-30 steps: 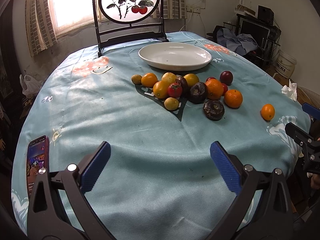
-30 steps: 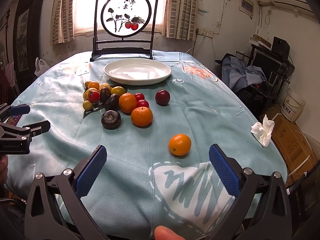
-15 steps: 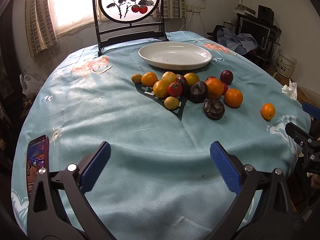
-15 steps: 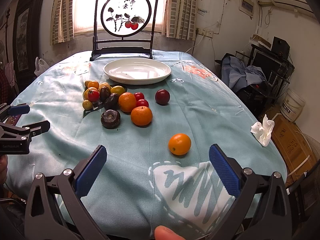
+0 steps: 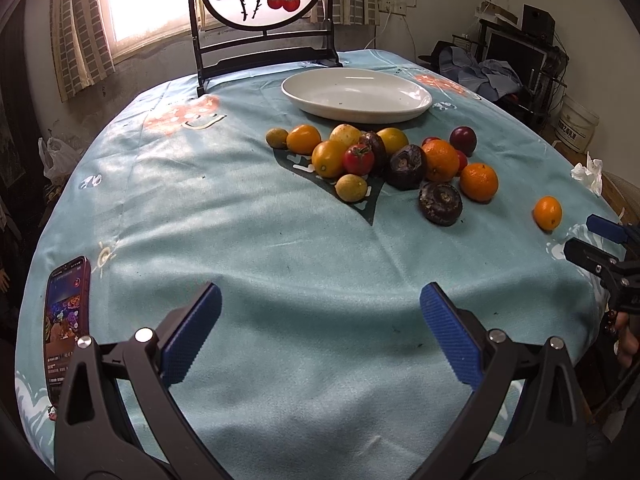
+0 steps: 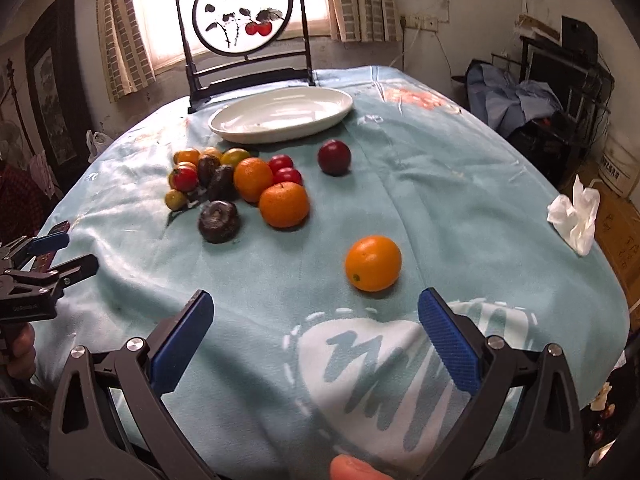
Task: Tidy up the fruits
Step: 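Close the right gripper around the lone orange on the cloth, then grasp the dark purple fruit with the left gripper while the right gripper lifts the orange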
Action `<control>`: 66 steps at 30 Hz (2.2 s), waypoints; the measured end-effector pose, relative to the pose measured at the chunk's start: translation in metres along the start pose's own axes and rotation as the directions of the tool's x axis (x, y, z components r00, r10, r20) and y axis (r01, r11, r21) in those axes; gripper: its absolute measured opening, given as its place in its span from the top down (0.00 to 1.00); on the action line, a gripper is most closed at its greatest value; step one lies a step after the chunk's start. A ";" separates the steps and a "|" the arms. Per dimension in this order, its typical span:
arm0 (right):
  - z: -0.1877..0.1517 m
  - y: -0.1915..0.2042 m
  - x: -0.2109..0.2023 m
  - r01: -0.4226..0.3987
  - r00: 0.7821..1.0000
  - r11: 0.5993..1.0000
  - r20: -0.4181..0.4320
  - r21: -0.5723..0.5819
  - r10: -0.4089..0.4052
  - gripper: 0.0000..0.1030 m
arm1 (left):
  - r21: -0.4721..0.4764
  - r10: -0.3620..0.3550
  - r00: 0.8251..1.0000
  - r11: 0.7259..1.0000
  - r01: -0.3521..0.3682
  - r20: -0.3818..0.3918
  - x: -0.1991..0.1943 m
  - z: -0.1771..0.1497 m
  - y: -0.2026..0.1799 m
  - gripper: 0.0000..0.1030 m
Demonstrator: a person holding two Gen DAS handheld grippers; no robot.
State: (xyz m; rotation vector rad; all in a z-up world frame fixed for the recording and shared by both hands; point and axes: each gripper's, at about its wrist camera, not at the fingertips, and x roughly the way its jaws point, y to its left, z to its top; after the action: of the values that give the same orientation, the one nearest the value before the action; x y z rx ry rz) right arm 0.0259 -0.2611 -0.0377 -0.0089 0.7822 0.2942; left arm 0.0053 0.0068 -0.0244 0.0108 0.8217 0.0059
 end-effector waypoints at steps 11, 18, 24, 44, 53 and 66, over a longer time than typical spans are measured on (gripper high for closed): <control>0.016 -0.019 0.039 0.092 0.995 0.996 -0.047 0.005 -0.091 0.29 | 0.034 -0.035 0.999 0.999 0.036 -0.018 0.020 0.005 -0.006 0.02; 0.015 -0.024 0.049 0.073 0.996 0.997 -0.054 0.009 -0.072 0.61 | 0.135 -0.124 0.992 0.984 0.121 0.015 0.026 0.025 -0.035 0.02; 0.014 -0.024 0.048 0.056 0.998 0.998 -0.038 0.014 -0.056 0.61 | 0.173 -0.229 0.972 0.957 0.233 -0.048 0.051 0.048 -0.062 0.10; 0.014 -0.028 0.047 0.016 0.999 1.000 -0.035 0.025 -0.015 0.61 | 0.206 -0.246 0.952 0.937 0.282 -0.184 0.097 0.064 -0.090 0.57; 0.023 -0.023 0.043 -0.018 0.999 1.000 -0.029 0.022 0.018 0.61 | 0.230 -0.304 0.940 0.914 0.334 -0.157 0.079 0.071 -0.079 0.58; 0.176 0.026 0.114 -0.109 0.994 0.993 0.014 -0.046 0.110 0.62 | 0.182 -0.310 0.950 0.933 0.310 -0.025 0.119 0.216 -0.012 0.67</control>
State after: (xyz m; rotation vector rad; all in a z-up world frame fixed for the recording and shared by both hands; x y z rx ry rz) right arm 0.2174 -0.1858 0.0106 -0.0056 0.7614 0.4156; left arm 0.2443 -0.0056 0.0351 0.0554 0.8099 -0.3693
